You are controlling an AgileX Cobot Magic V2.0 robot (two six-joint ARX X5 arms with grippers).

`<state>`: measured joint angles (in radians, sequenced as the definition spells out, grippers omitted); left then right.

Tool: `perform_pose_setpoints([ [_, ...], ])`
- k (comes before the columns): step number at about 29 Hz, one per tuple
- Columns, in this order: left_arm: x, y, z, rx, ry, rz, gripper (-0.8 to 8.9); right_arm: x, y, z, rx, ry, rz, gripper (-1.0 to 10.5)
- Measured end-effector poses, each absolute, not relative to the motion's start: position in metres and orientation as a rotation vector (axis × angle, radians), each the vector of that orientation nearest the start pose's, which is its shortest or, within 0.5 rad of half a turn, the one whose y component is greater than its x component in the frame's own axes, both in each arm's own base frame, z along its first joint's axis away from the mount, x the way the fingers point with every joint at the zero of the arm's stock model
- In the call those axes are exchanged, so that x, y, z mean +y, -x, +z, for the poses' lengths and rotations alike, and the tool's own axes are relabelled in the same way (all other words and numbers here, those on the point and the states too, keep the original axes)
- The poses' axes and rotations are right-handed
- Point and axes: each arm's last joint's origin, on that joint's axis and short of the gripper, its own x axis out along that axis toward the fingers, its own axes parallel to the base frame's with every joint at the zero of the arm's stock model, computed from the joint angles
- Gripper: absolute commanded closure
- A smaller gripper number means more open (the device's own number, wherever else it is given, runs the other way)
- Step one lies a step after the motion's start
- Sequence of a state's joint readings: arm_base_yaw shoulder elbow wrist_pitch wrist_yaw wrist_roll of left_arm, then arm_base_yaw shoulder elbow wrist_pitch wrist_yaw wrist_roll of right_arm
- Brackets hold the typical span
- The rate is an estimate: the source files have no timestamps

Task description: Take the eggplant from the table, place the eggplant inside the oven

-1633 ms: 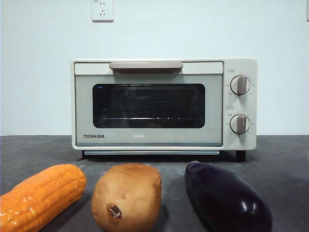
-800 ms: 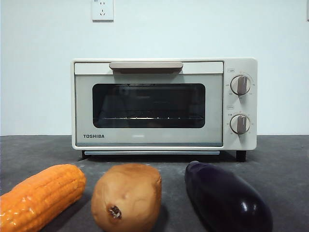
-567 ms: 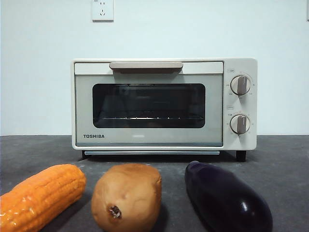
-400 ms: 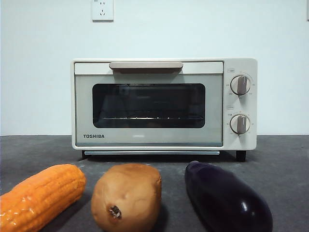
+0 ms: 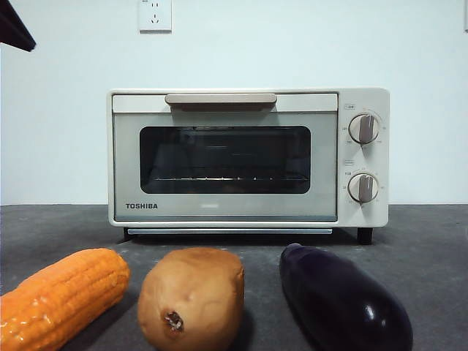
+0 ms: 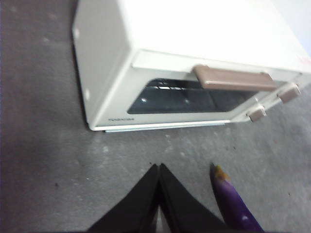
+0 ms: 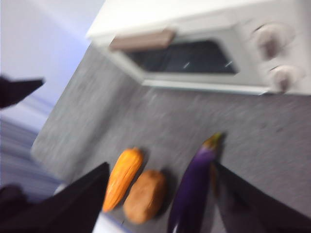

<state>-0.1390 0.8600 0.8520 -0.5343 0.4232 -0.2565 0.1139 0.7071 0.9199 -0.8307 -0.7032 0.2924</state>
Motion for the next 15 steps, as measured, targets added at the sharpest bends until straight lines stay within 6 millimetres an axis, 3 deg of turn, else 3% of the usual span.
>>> perform_pose_setpoints([
  [5,-0.041,-0.173,0.310,0.634,0.304,-0.504,8.09,0.053,-0.123,0.324,0.846,-0.389,0.753,5.4],
  [10,-0.044,-0.173,0.310,0.639,0.298,-0.520,8.10,0.084,-0.132,0.309,0.970,-0.261,0.670,5.4],
  [15,-0.045,-0.173,0.310,0.639,0.294,-0.523,8.09,0.140,-0.141,0.274,1.123,-0.024,0.528,5.4],
])
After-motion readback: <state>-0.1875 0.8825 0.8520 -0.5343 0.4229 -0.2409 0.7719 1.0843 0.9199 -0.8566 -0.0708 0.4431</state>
